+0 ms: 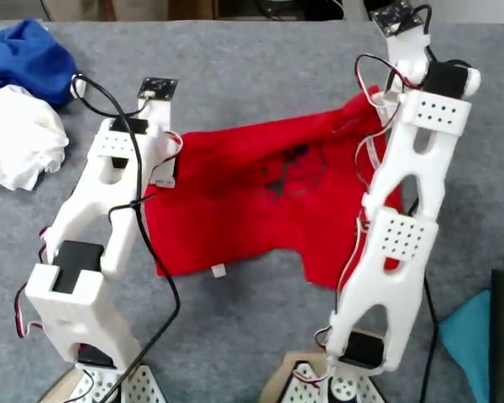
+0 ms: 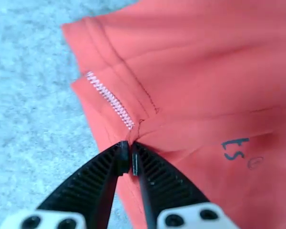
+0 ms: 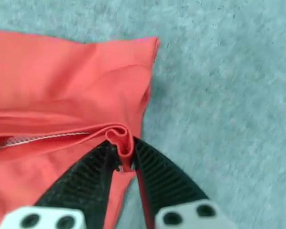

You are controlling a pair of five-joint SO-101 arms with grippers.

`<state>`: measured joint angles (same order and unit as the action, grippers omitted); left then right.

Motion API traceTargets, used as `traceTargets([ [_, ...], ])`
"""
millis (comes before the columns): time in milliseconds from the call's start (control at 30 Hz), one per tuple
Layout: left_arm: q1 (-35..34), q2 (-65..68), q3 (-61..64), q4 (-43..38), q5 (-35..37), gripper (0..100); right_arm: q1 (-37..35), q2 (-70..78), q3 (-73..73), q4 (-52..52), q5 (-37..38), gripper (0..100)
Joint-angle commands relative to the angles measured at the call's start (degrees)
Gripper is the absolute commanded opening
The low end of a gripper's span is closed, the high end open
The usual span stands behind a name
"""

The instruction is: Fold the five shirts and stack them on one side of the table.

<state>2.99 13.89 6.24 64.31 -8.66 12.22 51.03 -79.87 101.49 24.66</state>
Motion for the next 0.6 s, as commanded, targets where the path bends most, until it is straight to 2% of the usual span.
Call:
traceTargets([
  [0,-0.7,-4.0,-0.88,4.31,-0.35,2,0.57,-11.47,9.8,0.97,-0.18,0.5],
  [67,1.93,-7.87,-1.76,7.82,0.53,2,0.13,-16.04,17.27,0.88,-0.09,0.5],
  [267,2.46,-18.15,4.75,4.66,1.58,2,0.57,-27.82,37.23,0.62,0.44,0.5],
  [567,2.55,-22.55,14.42,4.66,1.49,2,2.42,-39.96,62.64,-5.63,3.25,0.5],
])
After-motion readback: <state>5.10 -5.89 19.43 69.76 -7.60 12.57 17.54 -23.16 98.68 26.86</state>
